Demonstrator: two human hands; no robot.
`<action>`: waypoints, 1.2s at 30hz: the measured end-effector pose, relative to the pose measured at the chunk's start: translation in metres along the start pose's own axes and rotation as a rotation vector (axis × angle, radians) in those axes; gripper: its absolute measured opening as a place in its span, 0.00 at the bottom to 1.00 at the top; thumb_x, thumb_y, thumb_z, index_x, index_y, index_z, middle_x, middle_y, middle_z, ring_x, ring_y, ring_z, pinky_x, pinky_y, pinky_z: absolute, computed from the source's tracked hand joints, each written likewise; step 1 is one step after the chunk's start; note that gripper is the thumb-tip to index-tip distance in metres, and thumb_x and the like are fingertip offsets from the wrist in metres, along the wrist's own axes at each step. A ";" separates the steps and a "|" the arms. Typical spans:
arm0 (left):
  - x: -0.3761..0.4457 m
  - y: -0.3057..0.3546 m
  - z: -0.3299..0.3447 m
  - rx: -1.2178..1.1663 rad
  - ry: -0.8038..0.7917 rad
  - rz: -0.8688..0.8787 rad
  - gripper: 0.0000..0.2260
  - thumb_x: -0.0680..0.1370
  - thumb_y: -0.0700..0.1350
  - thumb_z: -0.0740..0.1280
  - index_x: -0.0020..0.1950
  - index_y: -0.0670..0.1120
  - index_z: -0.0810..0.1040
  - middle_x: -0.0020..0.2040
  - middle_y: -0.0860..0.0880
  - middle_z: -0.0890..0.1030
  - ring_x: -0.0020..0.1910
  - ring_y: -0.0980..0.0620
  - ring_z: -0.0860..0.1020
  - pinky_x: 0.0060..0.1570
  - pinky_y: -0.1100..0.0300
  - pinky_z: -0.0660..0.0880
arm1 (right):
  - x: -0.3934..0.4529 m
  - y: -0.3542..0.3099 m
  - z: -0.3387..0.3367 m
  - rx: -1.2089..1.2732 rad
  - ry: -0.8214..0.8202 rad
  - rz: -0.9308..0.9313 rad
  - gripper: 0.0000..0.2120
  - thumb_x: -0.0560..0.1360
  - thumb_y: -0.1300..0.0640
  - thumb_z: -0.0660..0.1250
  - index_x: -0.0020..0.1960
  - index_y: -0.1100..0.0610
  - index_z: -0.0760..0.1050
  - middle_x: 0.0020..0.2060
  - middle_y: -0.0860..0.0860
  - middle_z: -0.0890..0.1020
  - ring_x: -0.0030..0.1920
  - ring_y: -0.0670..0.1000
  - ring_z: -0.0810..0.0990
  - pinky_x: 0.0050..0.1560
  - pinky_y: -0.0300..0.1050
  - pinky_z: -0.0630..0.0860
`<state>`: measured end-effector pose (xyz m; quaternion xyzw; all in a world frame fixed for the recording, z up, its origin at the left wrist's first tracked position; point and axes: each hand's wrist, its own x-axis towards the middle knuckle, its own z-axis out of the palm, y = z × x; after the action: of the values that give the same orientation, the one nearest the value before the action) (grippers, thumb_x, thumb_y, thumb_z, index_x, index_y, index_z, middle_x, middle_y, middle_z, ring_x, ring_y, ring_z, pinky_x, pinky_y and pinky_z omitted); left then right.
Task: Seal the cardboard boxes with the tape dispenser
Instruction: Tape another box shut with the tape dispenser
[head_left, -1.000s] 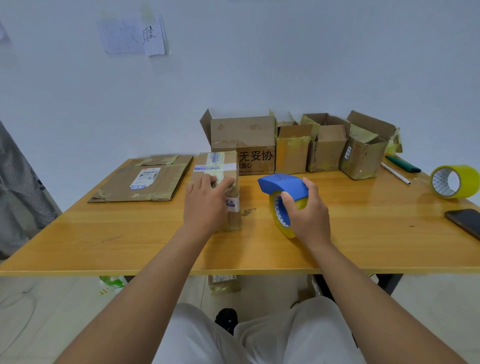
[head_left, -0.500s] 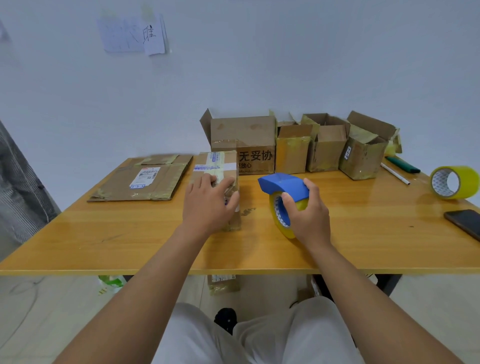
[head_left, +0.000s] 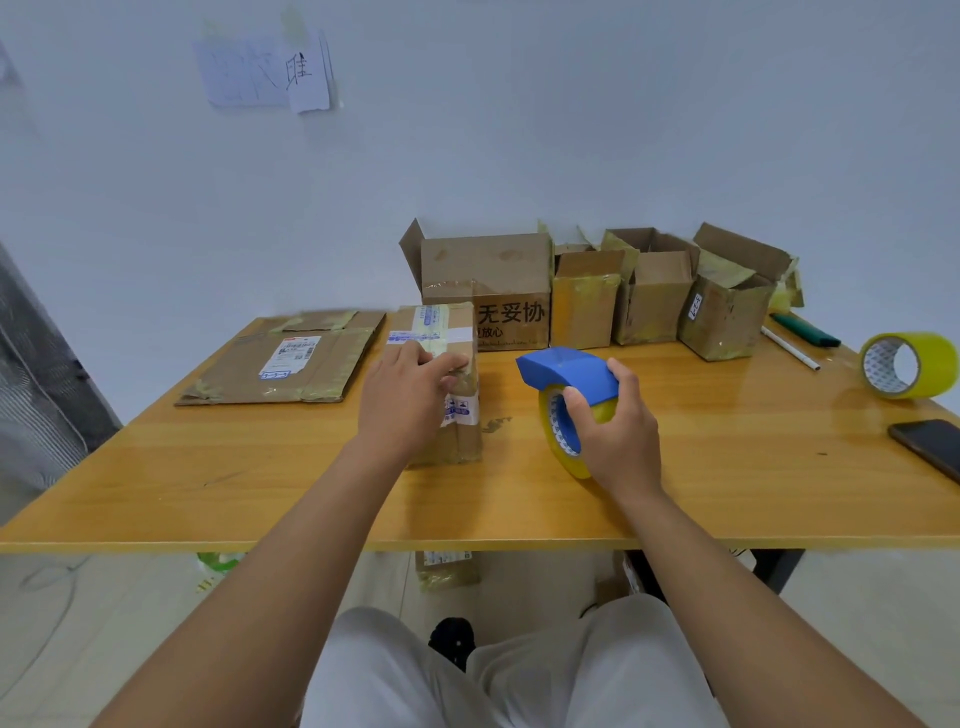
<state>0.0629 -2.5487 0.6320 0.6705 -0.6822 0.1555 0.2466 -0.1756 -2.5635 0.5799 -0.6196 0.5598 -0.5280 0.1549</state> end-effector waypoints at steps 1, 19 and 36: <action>-0.001 0.000 0.001 0.009 0.017 0.009 0.14 0.83 0.50 0.61 0.68 0.60 0.76 0.50 0.50 0.74 0.50 0.50 0.69 0.46 0.56 0.60 | 0.000 0.000 0.000 0.004 -0.003 0.001 0.30 0.78 0.40 0.65 0.75 0.51 0.63 0.59 0.51 0.77 0.56 0.53 0.76 0.51 0.51 0.76; -0.004 0.005 0.002 0.035 0.023 0.018 0.18 0.80 0.46 0.63 0.69 0.57 0.73 0.56 0.48 0.74 0.57 0.47 0.69 0.55 0.53 0.65 | -0.001 0.002 0.000 0.003 -0.003 0.005 0.30 0.78 0.40 0.65 0.75 0.51 0.63 0.58 0.51 0.77 0.56 0.53 0.76 0.50 0.49 0.74; -0.006 0.006 0.001 0.020 0.035 0.024 0.18 0.78 0.44 0.65 0.67 0.56 0.75 0.54 0.48 0.74 0.57 0.46 0.70 0.55 0.53 0.62 | -0.002 0.006 0.002 0.011 0.009 0.002 0.30 0.78 0.40 0.66 0.74 0.51 0.63 0.58 0.50 0.77 0.54 0.53 0.76 0.47 0.47 0.72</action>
<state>0.0566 -2.5435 0.6284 0.6619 -0.6842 0.1770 0.2499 -0.1770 -2.5648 0.5737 -0.6158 0.5581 -0.5337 0.1560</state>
